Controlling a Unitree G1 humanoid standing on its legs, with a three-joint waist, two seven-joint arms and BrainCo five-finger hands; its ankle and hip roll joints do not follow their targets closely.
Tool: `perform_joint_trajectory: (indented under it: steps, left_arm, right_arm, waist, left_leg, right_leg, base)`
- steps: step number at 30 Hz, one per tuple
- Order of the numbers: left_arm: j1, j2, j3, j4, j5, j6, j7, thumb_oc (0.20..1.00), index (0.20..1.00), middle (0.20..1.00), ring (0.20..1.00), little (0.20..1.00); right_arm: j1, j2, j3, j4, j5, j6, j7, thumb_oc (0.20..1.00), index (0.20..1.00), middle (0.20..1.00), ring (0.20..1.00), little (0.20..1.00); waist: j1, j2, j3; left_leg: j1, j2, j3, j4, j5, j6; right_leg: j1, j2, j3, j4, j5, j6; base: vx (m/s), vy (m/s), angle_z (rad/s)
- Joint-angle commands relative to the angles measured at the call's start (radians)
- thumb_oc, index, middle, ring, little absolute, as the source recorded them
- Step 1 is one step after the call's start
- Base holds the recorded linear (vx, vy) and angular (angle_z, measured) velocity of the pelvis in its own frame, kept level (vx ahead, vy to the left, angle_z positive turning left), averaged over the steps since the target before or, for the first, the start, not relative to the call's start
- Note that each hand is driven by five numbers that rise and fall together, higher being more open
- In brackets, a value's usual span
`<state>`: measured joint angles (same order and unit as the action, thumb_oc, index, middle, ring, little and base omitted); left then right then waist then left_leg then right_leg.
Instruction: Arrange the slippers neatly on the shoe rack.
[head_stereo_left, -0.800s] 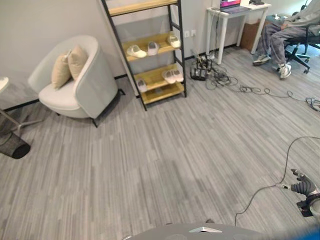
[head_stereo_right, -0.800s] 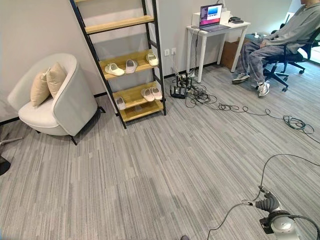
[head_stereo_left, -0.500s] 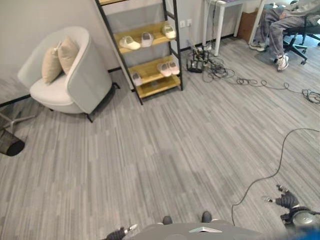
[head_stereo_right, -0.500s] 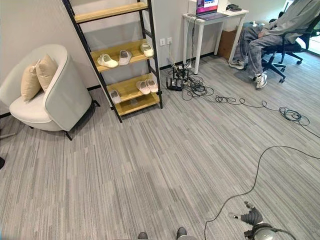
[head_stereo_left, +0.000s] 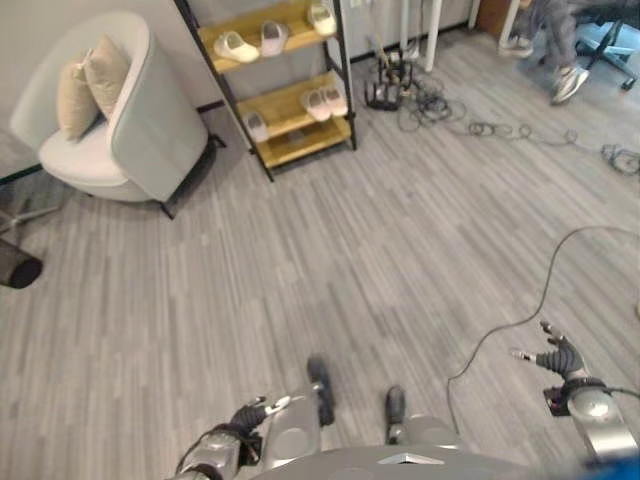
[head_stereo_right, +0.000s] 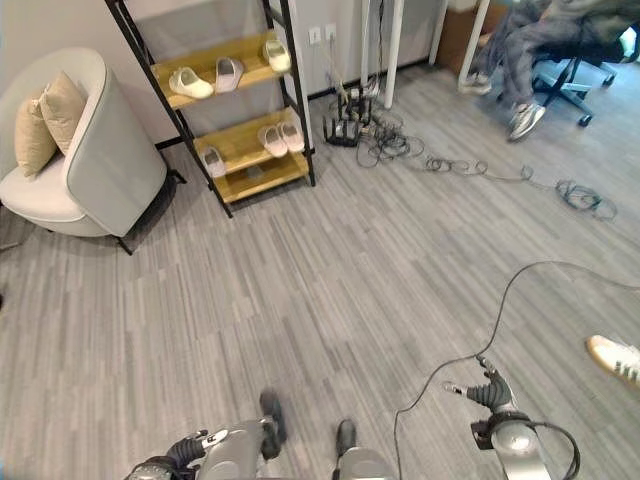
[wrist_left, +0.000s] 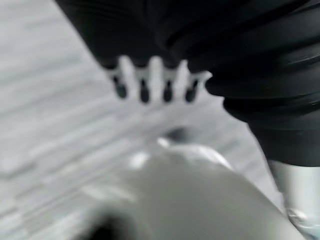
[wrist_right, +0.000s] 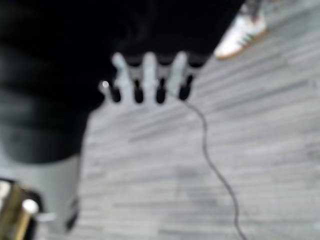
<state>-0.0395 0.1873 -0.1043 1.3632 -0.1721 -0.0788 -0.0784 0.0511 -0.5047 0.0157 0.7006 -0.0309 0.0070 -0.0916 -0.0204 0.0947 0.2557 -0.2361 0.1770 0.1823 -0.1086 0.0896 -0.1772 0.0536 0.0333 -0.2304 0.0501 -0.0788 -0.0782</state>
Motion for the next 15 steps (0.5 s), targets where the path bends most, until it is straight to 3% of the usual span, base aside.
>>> perform_joint_trajectory:
  steps: [1, 2, 3, 4, 5, 6, 9, 11, 12, 13, 14, 15]
  left_arm:
    - [0.096, 0.019, -0.002, 0.023, 0.056, 0.034, 0.01, 1.0, 1.0, 1.0, 1.0, 1.0]
    - [0.1, 0.02, 0.012, 0.048, 0.068, 0.039, 0.017, 1.0, 1.0, 1.0, 1.0, 1.0]
    - [0.099, 0.041, 0.038, 0.066, 0.067, 0.043, 0.025, 1.0, 1.0, 1.0, 1.0, 1.0]
    - [0.09, 0.058, 0.053, 0.051, 0.042, 0.045, 0.026, 1.0, 1.0, 1.0, 1.0, 1.0]
    - [0.09, 0.058, 0.053, 0.051, 0.042, 0.045, 0.026, 1.0, 1.0, 1.0, 1.0, 1.0]
    - [0.081, 0.065, 0.049, 0.035, 0.04, 0.046, 0.027, 1.0, 1.0, 1.0, 1.0, 1.0]
    - [0.051, 0.08, 0.005, -0.034, 0.029, 0.037, 0.039, 1.0, 1.0, 1.0, 1.0, 1.0]
    - [0.02, 0.089, -0.021, -0.119, -0.024, 0.01, 0.067, 1.0, 1.0, 1.0, 1.0, 1.0]
    - [0.001, 0.091, -0.053, -0.17, -0.034, -0.003, 0.077, 1.0, 1.0, 1.0, 1.0, 1.0]
    - [-0.005, 0.091, -0.064, -0.168, -0.02, -0.008, 0.082, 1.0, 1.0, 1.0, 1.0, 1.0]
    - [-0.006, 0.091, -0.064, -0.168, -0.02, -0.009, 0.082, 1.0, 1.0, 1.0, 1.0, 1.0]
    - [-0.009, 0.085, -0.071, -0.163, -0.005, -0.011, 0.082, 1.0, 1.0, 1.0, 1.0, 1.0]
  right_arm:
    - [0.01, -0.026, 0.056, -0.081, 0.004, -0.047, -0.003, 1.0, 1.0, 1.0, 1.0, 1.0]
    - [0.003, -0.01, 0.065, -0.067, 0.006, -0.048, 0.007, 1.0, 1.0, 1.0, 1.0, 1.0]
    - [-0.003, 0.025, 0.081, -0.054, 0.028, -0.049, 0.026, 1.0, 1.0, 1.0, 1.0, 1.0]
    - [-0.02, 0.033, 0.096, -0.036, 0.037, -0.046, 0.035, 1.0, 1.0, 1.0, 1.0, 1.0]
    - [-0.02, 0.033, 0.096, -0.036, 0.037, -0.046, 0.035, 1.0, 1.0, 1.0, 1.0, 1.0]
    - [-0.025, 0.031, 0.105, -0.043, 0.031, -0.043, 0.041, 1.0, 1.0, 1.0, 1.0, 1.0]
    - [-0.036, 0.028, 0.107, -0.059, 0.031, -0.041, 0.039, 1.0, 1.0, 1.0, 1.0, 1.0]
    - [-0.022, 0.022, 0.095, -0.064, 0.036, -0.044, 0.035, 1.0, 1.0, 1.0, 1.0, 1.0]
    - [-0.023, 0.008, 0.086, -0.05, 0.04, -0.046, 0.031, 1.0, 1.0, 1.0, 1.0, 1.0]
    - [-0.019, 0.004, 0.079, -0.043, 0.046, -0.048, 0.026, 1.0, 1.0, 1.0, 1.0, 1.0]
    - [-0.019, 0.004, 0.079, -0.043, 0.046, -0.048, 0.026, 1.0, 1.0, 1.0, 1.0, 1.0]
    - [-0.013, 0.002, 0.074, -0.041, 0.047, -0.047, 0.026, 1.0, 1.0, 1.0, 1.0, 1.0]
  waist:
    - [0.076, -0.081, -0.081]
    - [0.082, -0.094, -0.092]
    - [0.102, -0.134, -0.1]
    - [0.107, -0.146, -0.092]
    - [0.107, -0.146, -0.092]
    - [0.097, -0.144, -0.08]
    - [0.065, -0.106, -0.045]
    - [0.037, -0.094, -0.022]
    - [0.012, -0.097, -0.006]
    - [-0.005, -0.096, 0.004]
    - [-0.005, -0.096, 0.003]
    - [-0.018, -0.097, 0.0]
  left_leg:
    - [-0.03, -0.074, -0.046, 0.121, 0.058, 0.095]
    - [-0.04, -0.09, -0.055, 0.147, 0.054, 0.104]
    - [-0.03, -0.123, -0.046, 0.201, 0.015, 0.138]
    - [-0.008, -0.142, -0.034, 0.221, -0.024, 0.171]
    - [-0.009, -0.142, -0.034, 0.222, -0.024, 0.171]
    - [0.018, -0.152, -0.032, 0.227, -0.047, 0.193]
    - [0.109, -0.152, -0.038, 0.216, -0.103, 0.231]
    - [0.201, -0.173, -0.062, 0.204, -0.158, 0.233]
    - [0.258, -0.181, -0.088, 0.199, -0.195, 0.216]
    - [0.296, -0.177, -0.104, 0.191, -0.219, 0.203]
    - [0.296, -0.176, -0.105, 0.19, -0.218, 0.203]
    - [0.318, -0.173, -0.111, 0.182, -0.234, 0.192]
  right_leg:
    - [0.214, -0.115, 0.081, -0.064, -0.103, 0.183]
    - [0.217, -0.127, 0.086, -0.046, -0.103, 0.191]
    - [0.191, -0.172, 0.104, 0.071, -0.047, 0.227]
    - [0.102, -0.209, 0.115, 0.257, 0.099, 0.262]
    - [0.101, -0.209, 0.115, 0.257, 0.099, 0.262]
    - [0.066, -0.225, 0.122, 0.378, 0.18, 0.269]
    - [-0.065, -0.271, 0.084, 0.626, 0.233, 0.253]
    - [-0.146, -0.285, 0.017, 0.543, 0.146, 0.227]
    - [-0.199, -0.271, 0.011, 0.334, 0.108, 0.226]
    - [-0.213, -0.26, 0.042, 0.224, 0.112, 0.235]
    - [-0.211, -0.259, 0.041, 0.219, 0.115, 0.235]
    - [-0.22, -0.251, 0.08, 0.141, 0.126, 0.248]
  base:
    - [0.48, 0.175, -1.28]
    - [0.63, 0.231, -1.47]
    - [0.7, 0.331, -0.96]
    - [0.53, 0.269, 0.13]
    - [0.38, 0.259, 0.44]
    - [0.23, 0.169, 0.24]
    - [0.42, 0.226, 0.16]
    - [0.71, 0.029, 0.37]
    - [0.72, -0.212, 0.51]
    - [0.55, -0.212, 0.59]
    - [0.35, -0.156, 0.64]
    - [0.32, -0.134, 0.51]
